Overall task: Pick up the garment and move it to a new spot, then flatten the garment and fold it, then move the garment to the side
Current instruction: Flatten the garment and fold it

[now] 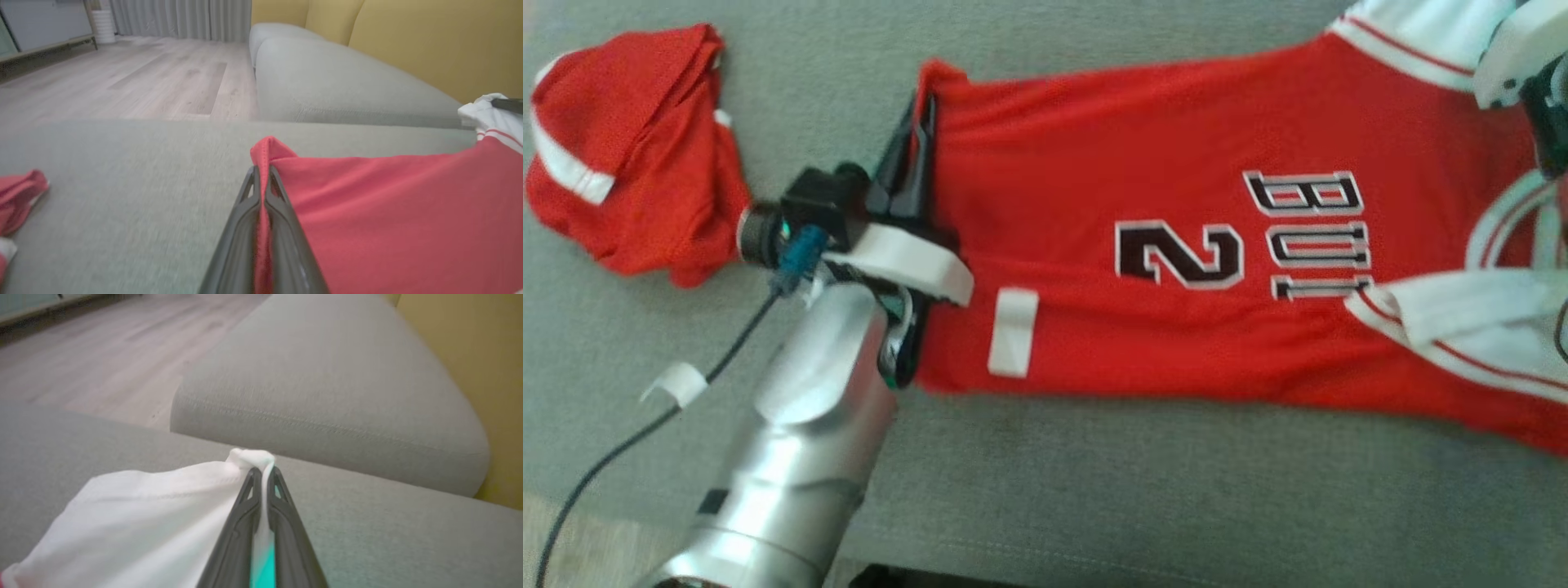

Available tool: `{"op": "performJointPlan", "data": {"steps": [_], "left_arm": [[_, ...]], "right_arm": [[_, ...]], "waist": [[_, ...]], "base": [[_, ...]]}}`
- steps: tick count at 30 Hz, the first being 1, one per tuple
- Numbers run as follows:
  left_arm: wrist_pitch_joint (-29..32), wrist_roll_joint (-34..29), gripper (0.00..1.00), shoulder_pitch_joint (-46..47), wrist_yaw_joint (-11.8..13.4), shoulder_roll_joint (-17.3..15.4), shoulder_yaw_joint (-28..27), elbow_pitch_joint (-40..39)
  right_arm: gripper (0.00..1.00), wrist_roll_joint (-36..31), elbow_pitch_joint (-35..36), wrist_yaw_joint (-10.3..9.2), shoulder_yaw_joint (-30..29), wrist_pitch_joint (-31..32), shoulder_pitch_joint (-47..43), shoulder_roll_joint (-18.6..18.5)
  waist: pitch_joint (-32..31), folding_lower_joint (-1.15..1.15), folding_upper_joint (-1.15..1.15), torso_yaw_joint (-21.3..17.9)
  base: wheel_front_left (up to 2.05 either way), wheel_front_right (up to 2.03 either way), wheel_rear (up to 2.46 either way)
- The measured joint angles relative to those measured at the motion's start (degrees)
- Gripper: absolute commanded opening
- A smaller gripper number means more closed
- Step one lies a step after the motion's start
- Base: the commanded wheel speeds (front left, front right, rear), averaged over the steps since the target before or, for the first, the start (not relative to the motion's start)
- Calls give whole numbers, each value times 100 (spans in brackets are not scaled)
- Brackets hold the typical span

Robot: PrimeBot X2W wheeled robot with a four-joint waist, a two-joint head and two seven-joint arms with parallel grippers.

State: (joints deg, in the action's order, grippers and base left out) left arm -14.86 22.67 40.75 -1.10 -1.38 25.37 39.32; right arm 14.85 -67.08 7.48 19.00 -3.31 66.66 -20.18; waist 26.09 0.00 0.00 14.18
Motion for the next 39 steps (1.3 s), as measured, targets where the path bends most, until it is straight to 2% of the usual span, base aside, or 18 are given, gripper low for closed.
{"op": "performJointPlan", "data": {"steps": [1, 3, 7, 10, 15, 20, 24, 29, 30, 31, 35, 39], "left_arm": [[0, -197, 0, 81, -40, -2, -191, -141], [0, -397, 0, 143, -53, -14, -372, -291], [0, -722, 0, 91, -94, -87, -730, -444], [0, -924, 0, -69, -125, -158, -933, -512], [0, -1165, 0, -668, -144, -199, -1296, -746], [0, -1351, 0, -1322, -180, -216, -1639, -984], [0, -1465, 0, -1678, -202, -200, -1817, -1032], [0, -1568, 0, -1969, -192, -167, -2025, -961], [0, -1570, 48, -2014, -177, -163, -2064, -880], [0, -1579, 100, -2064, -132, -149, -2128, -814], [0, -1642, 100, -2390, 68, -134, -2312, -699], [0, -1551, 100, -2879, 249, -124, -2551, -922]], "right_arm": [[0, -105, -86, 0, -208, -470, 65, 71], [0, -172, -130, 0, -353, -808, 109, 213], [0, -130, -74, 0, -621, -1055, 19, 587], [0, -76, 361, 0, -790, -1090, -314, 694], [0, 142, 1627, 0, -1293, -1106, -1410, 783], [0, 338, 2604, 0, -1638, -1106, -2791, 1080], [0, 503, 3161, 0, -1794, -1106, -3740, 1284], [0, 681, 3366, 0, -1752, -1106, -4635, 1527], [33, 723, 3316, 0, -1751, -1106, -4743, 1564], [100, 762, 3299, 0, -1757, -1106, -4830, 1595], [100, 765, 3561, 0, -2012, -1106, -4969, 1628], [100, 324, 4034, 0, -2264, -1106, -5036, 1640]], "waist": [[-45, 0, 0, -113], [-101, 0, 0, -250], [-244, 0, 0, -574], [-393, 0, 0, -814], [-689, 1, 0, -1139], [-987, 1, 0, -1355], [-1146, 2, 0, -1465], [-1247, 1, 0, -1551], [-1268, 0, 0, -1559], [-1291, 0, 0, -1566], [-1442, 0, 0, -1554], [-1624, 0, 0, -1514]], "base": [[0, 0, 0], [0, 0, 0], [0, 0, 0], [0, 0, 0], [0, 0, 0], [0, 0, 0], [0, 0, 0], [0, 0, 0], [0, 0, 0], [0, 0, 0], [0, 0, 0], [0, 0, 0]]}}
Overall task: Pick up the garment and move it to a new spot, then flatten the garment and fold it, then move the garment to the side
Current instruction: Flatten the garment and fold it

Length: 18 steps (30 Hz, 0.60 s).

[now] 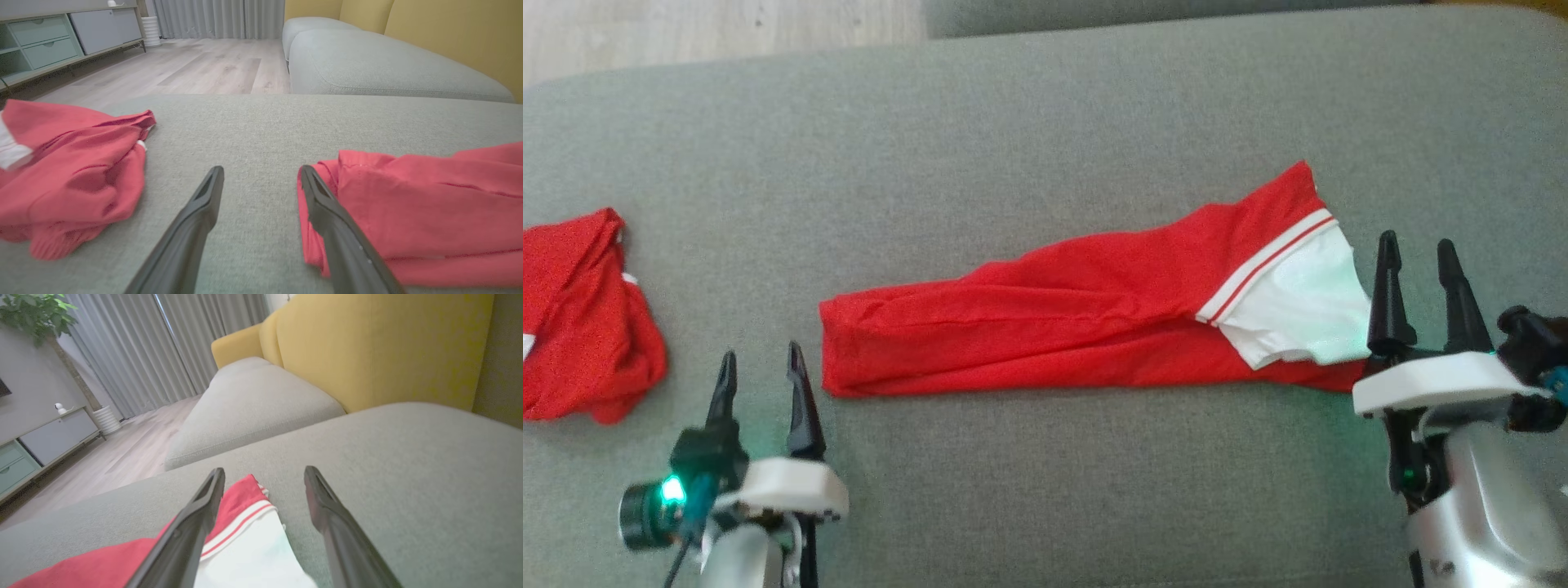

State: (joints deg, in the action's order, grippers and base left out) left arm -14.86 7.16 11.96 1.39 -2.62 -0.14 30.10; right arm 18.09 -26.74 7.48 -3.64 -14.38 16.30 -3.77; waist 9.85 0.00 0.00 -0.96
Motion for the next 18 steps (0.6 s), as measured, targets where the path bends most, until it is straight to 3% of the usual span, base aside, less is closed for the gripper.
{"op": "performJointPlan", "data": {"steps": [5, 18], "left_arm": [[1, 2, 100, -587, 178, 15, -37, -483], [15, -7, 100, -1461, 271, 11, 271, -817]], "right_arm": [[100, -634, 332, 0, -68, 0, -394, 62], [100, -649, 15, 0, 11, 0, -1112, 107]], "waist": [[-282, 0, 0, 74], [-917, 1, 0, 259]], "base": [[0, 0, 0], [0, 0, 0]]}}
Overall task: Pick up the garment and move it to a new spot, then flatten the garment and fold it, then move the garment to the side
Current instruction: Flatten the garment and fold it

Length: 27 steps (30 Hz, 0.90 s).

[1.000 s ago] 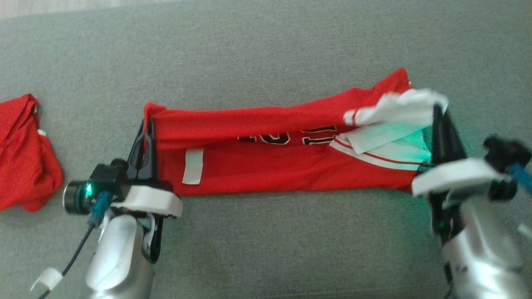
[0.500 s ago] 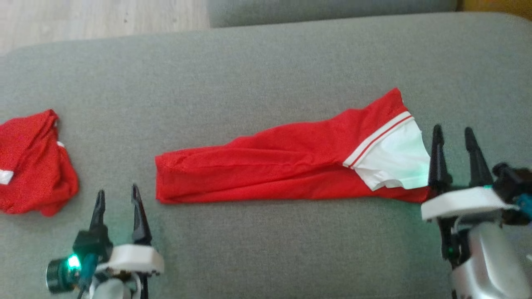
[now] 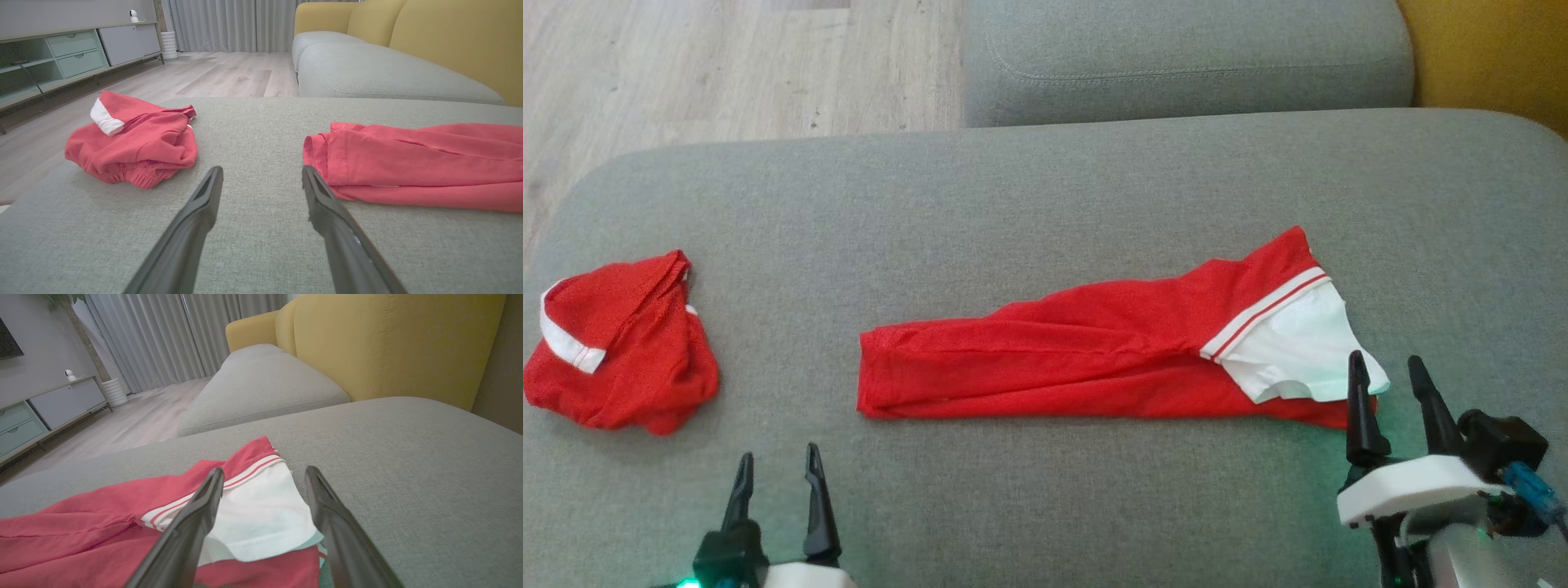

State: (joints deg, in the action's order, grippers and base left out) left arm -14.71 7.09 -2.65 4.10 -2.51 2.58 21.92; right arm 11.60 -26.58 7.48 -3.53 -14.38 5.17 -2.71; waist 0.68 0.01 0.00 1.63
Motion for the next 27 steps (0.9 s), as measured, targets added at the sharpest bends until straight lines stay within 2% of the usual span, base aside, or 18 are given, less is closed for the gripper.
{"op": "performJointPlan", "data": {"steps": [7, 11, 15, 22, 27], "left_arm": [[0, 1, 100, -4, 0, 1, 132, -23], [0, 8, 100, 5, -4, -3, 216, -54], [0, 8, 100, 90, -14, -5, 403, -68], [-1, 26, 100, 463, -66, -8, 614, -38], [0, 101, 100, 531, -109, -4, 693, 12]], "right_arm": [[100, -43, -91, 0, 11, 0, 4, 0], [100, -280, -291, 0, -45, 0, 73, 5], [100, -670, -673, 0, -272, 0, 527, 8], [100, -1017, -1733, 0, -860, 0, 1724, -166], [100, -928, -2721, 0, -1199, 3, 2139, -375]], "waist": [[6, -1, 0, 23], [125, -1, 0, 64], [333, -1, 0, 161], [798, -2, 0, 380], [1061, -2, 0, 534]], "base": [[0, 0, 0], [0, 0, 0], [0, 0, 0], [0, 0, 0], [0, 0, 0]]}}
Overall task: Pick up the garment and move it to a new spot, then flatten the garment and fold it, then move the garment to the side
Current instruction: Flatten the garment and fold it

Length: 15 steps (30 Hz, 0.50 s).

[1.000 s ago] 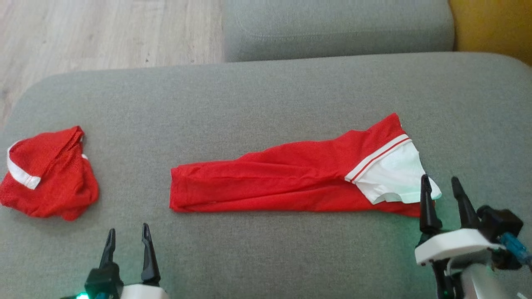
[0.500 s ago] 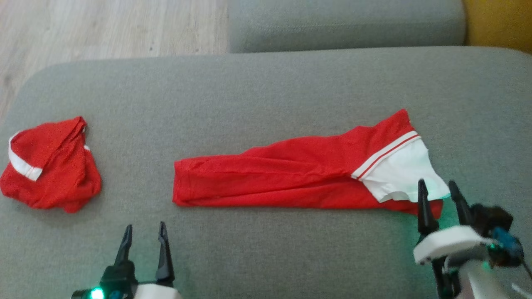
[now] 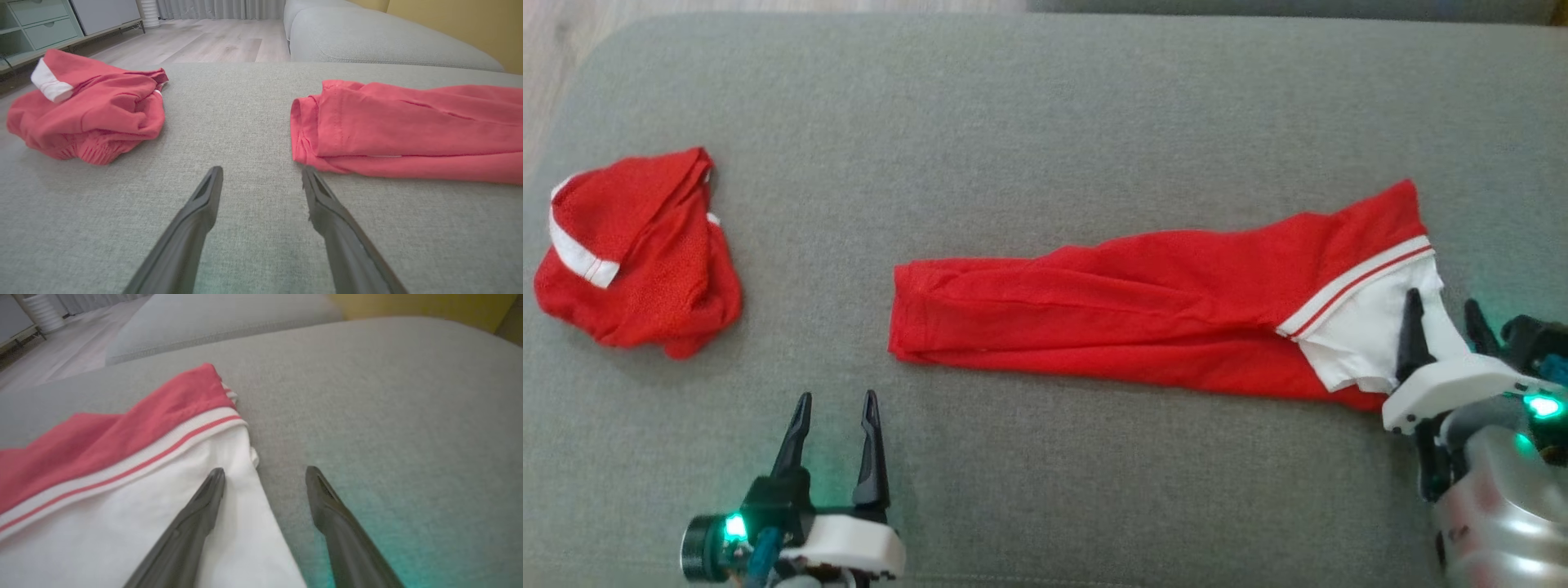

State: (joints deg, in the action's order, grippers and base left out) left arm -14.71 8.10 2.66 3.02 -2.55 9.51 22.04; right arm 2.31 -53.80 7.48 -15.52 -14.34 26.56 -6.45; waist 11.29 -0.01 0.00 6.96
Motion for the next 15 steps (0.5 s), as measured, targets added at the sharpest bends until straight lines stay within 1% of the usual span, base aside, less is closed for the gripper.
{"op": "performJointPlan", "data": {"steps": [4, 7, 8, 13, 14, 15], "left_arm": [[0, 8, 100, 130, 0, 0, 9, 9], [0, 8, 100, 194, -1, 1, 31, 1], [0, 8, 100, 198, -4, 0, 74, -1], [0, 21, 100, 198, -7, 2, 221, -7], [0, 48, 100, 198, -8, 2, 252, -7], [0, 58, 100, 197, -8, 2, 282, -7]], "right_arm": [[100, 355, -388, 0, 237, -36, 237, -37], [100, 706, -524, 0, 650, -37, 393, -63], [100, 1010, -564, 0, 911, -56, 402, -62], [100, 1731, -590, 0, 1535, -73, 392, -101], [71, 1853, -584, 0, 1679, -55, 384, -122], [4, 1958, -565, 0, 1807, -33, 365, -140]], "waist": [[120, 0, 0, 89], [156, 1, 0, 117], [158, 1, 0, 122], [133, 1, 0, 119], [122, 1, 0, 116], [110, 1, 0, 114]], "base": [[0, 0, 0], [0, 0, 0], [0, 0, 0], [0, 0, 0], [0, 0, 0], [0, 0, 0]]}}
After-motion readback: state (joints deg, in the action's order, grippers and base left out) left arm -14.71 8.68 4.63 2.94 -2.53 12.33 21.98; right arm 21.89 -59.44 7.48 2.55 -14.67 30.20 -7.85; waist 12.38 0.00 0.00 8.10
